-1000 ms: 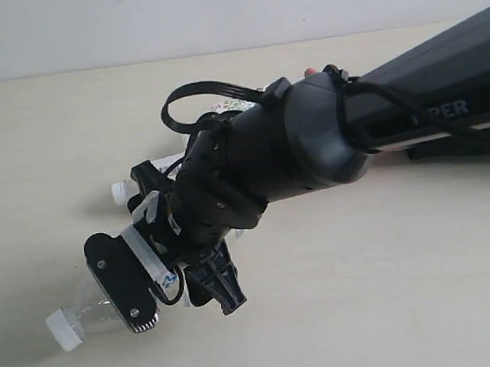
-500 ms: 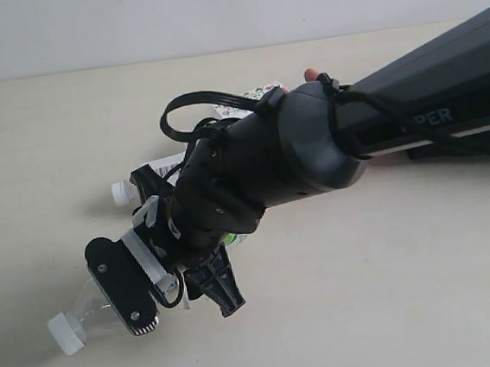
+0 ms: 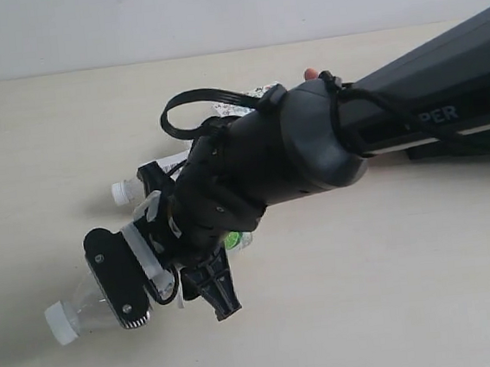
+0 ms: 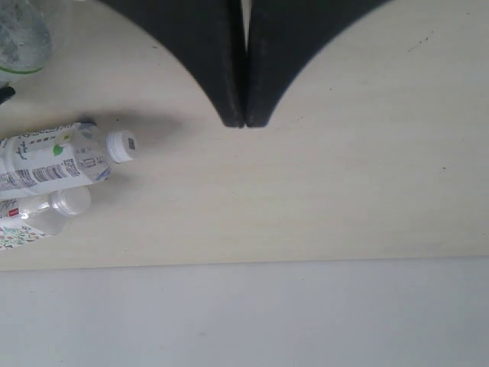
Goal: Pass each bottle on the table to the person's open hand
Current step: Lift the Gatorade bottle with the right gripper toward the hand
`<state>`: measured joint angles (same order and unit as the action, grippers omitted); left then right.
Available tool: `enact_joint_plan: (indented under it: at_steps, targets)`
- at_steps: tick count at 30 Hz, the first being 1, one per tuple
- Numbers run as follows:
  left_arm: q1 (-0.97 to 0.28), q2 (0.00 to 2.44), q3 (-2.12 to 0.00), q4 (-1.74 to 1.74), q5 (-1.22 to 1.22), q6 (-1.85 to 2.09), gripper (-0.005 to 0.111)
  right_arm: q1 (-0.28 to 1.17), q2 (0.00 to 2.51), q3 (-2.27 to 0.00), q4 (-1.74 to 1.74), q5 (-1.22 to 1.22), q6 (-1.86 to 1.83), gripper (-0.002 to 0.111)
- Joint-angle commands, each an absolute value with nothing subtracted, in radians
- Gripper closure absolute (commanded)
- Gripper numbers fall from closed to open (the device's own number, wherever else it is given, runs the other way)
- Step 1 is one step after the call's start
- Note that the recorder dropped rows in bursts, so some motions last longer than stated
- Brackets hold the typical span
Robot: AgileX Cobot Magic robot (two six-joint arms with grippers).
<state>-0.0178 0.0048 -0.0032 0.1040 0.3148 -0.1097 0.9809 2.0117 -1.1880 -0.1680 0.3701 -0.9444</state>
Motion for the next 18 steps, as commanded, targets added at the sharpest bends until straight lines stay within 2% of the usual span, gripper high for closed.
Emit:
enact_joint_plan:
  at_steps: [1,12,18]
  targets:
    - [-0.022,0.0,0.0,0.099,0.311,-0.111,0.104,0.984,1.939,-1.193,-0.161,0.395,-0.822,0.108]
    - [-0.022,0.0,0.0,0.099,0.311,-0.111,0.104,0.984,1.711,-1.193,-0.161,0.603,-0.282,0.108]
    - [-0.022,0.0,0.0,0.099,0.311,-0.111,0.104,0.97,1.605,-1.193,-0.334,0.76,0.116,0.108]
